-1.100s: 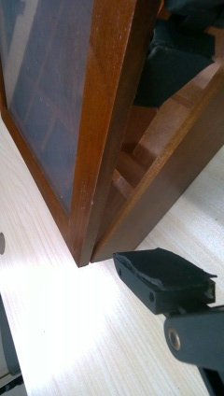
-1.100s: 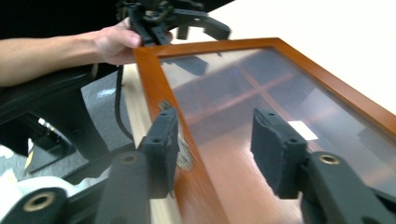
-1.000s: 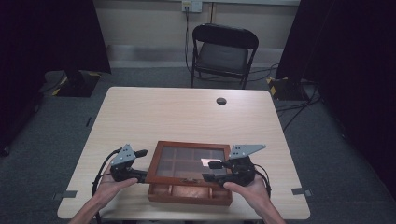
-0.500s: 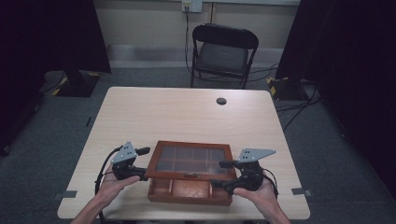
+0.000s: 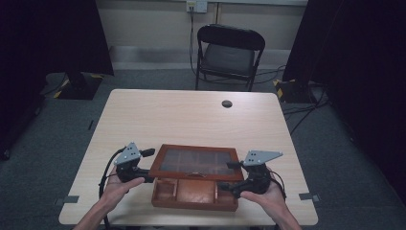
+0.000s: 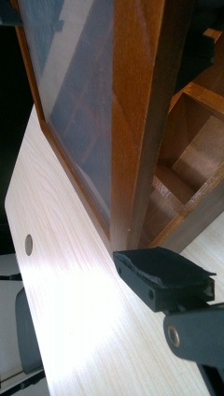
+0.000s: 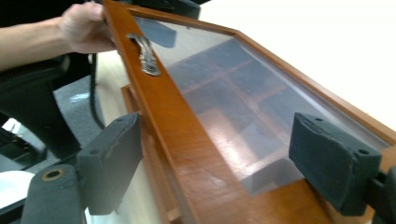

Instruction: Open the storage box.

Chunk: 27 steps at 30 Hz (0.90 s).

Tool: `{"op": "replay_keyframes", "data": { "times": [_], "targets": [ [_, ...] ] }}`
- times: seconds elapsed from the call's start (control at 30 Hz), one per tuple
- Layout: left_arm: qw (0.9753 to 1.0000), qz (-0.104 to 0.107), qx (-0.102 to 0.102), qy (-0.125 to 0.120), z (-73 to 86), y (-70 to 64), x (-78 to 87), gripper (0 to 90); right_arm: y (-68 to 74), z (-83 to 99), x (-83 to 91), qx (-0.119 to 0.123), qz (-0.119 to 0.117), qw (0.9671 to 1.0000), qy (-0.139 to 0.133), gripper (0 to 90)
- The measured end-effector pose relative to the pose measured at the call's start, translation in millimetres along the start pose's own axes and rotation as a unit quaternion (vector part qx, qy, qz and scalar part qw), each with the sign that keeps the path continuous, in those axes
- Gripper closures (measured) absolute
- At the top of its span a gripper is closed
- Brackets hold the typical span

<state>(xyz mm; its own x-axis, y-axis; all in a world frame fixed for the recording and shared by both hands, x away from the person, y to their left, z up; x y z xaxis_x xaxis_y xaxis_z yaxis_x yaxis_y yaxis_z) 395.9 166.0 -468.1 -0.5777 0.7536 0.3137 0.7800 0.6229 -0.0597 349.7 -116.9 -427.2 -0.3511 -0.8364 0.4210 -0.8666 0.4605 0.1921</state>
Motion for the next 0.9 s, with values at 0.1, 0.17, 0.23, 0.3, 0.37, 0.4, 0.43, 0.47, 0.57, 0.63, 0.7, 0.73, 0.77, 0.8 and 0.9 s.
{"op": "replay_keyframes", "data": {
  "times": [0.1, 0.17, 0.23, 0.3, 0.37, 0.4, 0.43, 0.47, 0.57, 0.63, 0.7, 0.73, 0.77, 0.8, 0.9],
  "targets": [
    [1.0, 0.0, 0.0, -0.002, -4.3, 1.4, -0.3, 20.5, -3.2, -1.8, 0.9, -0.002, -0.001, 1.0, -0.008, 15.7],
    [1.0, 0.004, 0.001, 0.0, -7.2, 1.6, 0.4, 22.8, -4.5, -3.6, 1.4, 0.002, 0.006, 0.9999, -0.014, 15.7],
    [1.0, 0.004, -0.002, 0.002, -9.6, 1.3, 1.1, 26.0, -6.2, -5.8, 2.7, -0.003, 0.008, 0.9998, -0.019, 15.7],
    [1.0, 0.008, -0.001, 0.001, -11.0, 1.6, 0.2, 27.5, -8.1, -6.9, 2.9, 0.0, 0.016, 0.9997, -0.018, 15.7],
    [0.9999, 0.011, -0.003, 0.002, -12.0, 2.5, 0.1, 27.5, -9.6, -7.4, 2.5, 0.0, 0.017, 0.9997, -0.018, 15.7],
    [0.9999, 0.011, -0.002, 0.001, -12.6, 3.1, 0.0, 27.5, -10.6, -7.7, 2.6, 0.0, 0.019, 0.9997, -0.018, 15.8],
    [0.9999, 0.01, 0.002, -0.002, -13.4, 3.5, -0.4, 27.4, -11.9, -8.3, 2.5, -0.001, 0.019, 0.9996, -0.02, 16.2],
    [0.9999, 0.007, 0.005, -0.005, -14.0, 4.3, -1.1, 26.1, -13.4, -8.9, 2.7, -0.002, 0.019, 0.9996, -0.021, 16.6],
    [0.9999, 0.01, 0.01, -0.007, -15.8, 6.4, -2.4, 25.4, -18.6, -10.4, 1.6, -0.004, 0.022, 0.9995, -0.021, 16.5],
    [0.9998, 0.014, 0.013, -0.007, -17.6, 6.2, -3.9, 25.5, -21.6, -11.4, 0.8, -0.005, 0.024, 0.9994, -0.022, 16.5],
    [0.9999, 0.013, 0.006, -0.004, -19.8, 6.7, -4.8, 25.8, -24.3, -12.6, 0.5, -0.008, 0.024, 0.9994, -0.025, 17.2],
    [0.9998, 0.015, 0.007, -0.005, -20.9, 6.1, -6.0, 25.8, -25.3, -13.0, 0.8, -0.009, 0.024, 0.9994, -0.025, 17.3],
    [0.9999, 0.016, 0.005, -0.002, -22.0, 6.0, -6.7, 26.0, -25.9, -13.3, 1.0, -0.01, 0.023, 0.9994, -0.026, 17.6],
    [0.9999, 0.015, 0.002, 0.001, -23.0, 6.0, -7.9, 26.1, -26.8, -13.9, 1.3, -0.011, 0.026, 0.9992, -0.028, 18.6],
    [0.9998, 0.019, 0.002, -0.004, -24.8, 4.3, -12.3, 26.3, -29.6, -14.8, 3.3, -0.011, 0.031, 0.999, -0.031, 20.1]
  ]
}}
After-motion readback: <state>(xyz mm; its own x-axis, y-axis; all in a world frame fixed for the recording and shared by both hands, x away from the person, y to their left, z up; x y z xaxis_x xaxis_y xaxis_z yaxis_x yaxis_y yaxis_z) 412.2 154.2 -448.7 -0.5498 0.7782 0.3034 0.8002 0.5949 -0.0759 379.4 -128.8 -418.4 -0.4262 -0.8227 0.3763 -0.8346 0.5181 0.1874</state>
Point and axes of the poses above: each handheld gripper's, and its own axes: x roughly backward along the jaws, z roughly out of its underside, y roughly to its left, the point moved 7 cm from there along -x, roughly forward along the jaws, and after that the axes turned 5 degrees about -y, right-handed, at the moved point
